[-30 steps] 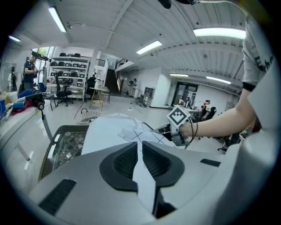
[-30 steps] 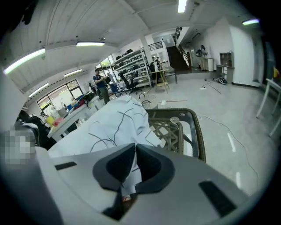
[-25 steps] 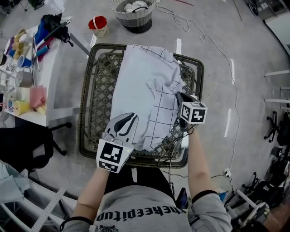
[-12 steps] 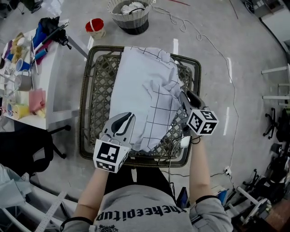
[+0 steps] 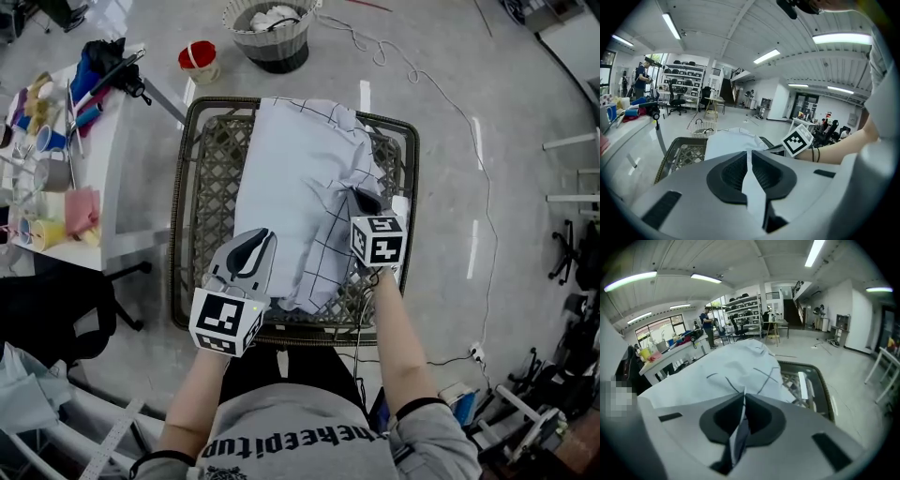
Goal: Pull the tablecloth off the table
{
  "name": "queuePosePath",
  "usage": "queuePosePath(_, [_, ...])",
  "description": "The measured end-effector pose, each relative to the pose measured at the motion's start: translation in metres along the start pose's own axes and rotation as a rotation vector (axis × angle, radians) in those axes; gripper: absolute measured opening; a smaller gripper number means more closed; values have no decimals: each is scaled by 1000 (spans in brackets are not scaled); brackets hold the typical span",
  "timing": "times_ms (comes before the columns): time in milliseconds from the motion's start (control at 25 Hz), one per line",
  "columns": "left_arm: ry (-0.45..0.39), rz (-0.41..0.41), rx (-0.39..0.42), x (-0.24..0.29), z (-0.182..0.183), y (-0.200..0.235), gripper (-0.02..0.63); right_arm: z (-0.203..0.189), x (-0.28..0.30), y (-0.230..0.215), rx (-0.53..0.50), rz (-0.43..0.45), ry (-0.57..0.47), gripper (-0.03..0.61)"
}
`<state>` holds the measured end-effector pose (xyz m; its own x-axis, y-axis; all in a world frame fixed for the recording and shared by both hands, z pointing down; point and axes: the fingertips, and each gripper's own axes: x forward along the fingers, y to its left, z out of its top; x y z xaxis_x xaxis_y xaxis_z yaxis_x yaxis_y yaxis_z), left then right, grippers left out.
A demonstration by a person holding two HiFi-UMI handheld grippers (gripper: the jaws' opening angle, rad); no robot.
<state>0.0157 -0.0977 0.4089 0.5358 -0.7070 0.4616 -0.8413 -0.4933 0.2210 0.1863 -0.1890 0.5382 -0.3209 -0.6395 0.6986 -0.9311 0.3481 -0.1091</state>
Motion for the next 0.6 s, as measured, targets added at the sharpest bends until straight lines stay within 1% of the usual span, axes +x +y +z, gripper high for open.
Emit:
queuePosePath(80, [2,8,-8,-2,-3,5,41,-6,-14,-25,16,-60,-7,12])
queuePosePath(160, [5,12,-14,-3,-5,9,41,-20,-25,-50,25,-115,20,11])
queuePosePath(200, [7,14,-17,-3,-5,10,41,-29,-28,-57,28,-128,41,11])
queuePosePath(280, [11,14,-17,-2,-7,13,41,-44,-25,-60,17,-134,85,11])
queuePosePath(400, [18,13,-10,1,-8,15,41,-58,-5,-48,-15,-134,135,11])
queuePosePath(440, [20,13,-6,2,-8,16,41,-60,0,-46,-5,-137,138,11])
queuePosePath(520, [18,10,0,2,-8,16,41,-59,0,-47,52,-135,114,12])
queuePosePath(600, [12,5,3,2,-6,18,41,-49,-14,-48,112,-122,46,14])
